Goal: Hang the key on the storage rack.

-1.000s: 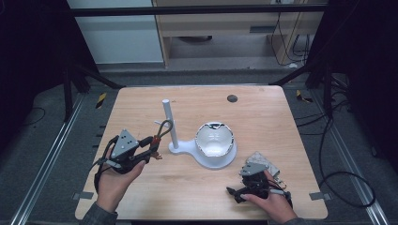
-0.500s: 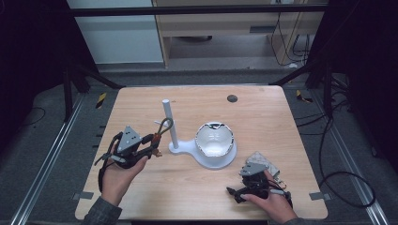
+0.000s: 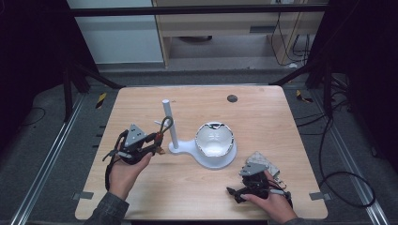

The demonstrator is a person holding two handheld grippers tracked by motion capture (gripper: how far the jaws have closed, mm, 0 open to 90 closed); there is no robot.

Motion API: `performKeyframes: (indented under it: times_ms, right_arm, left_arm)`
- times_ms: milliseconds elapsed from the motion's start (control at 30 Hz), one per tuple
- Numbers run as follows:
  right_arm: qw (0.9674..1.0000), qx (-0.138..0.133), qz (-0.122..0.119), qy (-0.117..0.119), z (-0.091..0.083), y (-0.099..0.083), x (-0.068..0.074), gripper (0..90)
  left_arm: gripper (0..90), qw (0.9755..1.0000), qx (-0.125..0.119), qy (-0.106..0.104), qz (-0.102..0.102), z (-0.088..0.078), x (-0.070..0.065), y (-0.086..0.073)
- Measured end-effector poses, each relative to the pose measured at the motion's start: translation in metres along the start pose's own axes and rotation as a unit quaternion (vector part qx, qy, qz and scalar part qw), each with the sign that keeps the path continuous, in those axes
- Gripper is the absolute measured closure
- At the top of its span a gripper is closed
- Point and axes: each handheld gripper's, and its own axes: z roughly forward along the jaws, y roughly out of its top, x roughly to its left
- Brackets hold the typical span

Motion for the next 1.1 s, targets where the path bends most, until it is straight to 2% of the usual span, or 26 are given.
performKeyframes:
  times_ms: [433, 967, 1067, 1100]
  right_arm:
    - [1.0, 0.0, 0.0, 0.0, 0.0, 0.0, 0.0, 1.8]
    - [1.0, 0.0, -0.001, 0.0, 0.0, 0.0, 0.0, 1.7]
    - [1.0, 0.0, -0.001, 0.0, 0.0, 0.0, 0.0, 1.7]
    - [1.0, 0.0, -0.001, 0.0, 0.0, 0.0, 0.0, 1.7]
  left_arm:
    - [65.3, 0.9999, 0.002, -0.002, -0.01, 0.013, 0.0, -0.003]
    - [63.5, 0.9998, 0.001, -0.004, -0.017, 0.017, 0.0, -0.004]
    - [53.6, 0.9997, 0.005, 0.004, -0.023, 0.016, 0.0, -0.008]
    - [47.7, 0.9997, 0.006, 0.004, -0.025, 0.015, 0.0, -0.011]
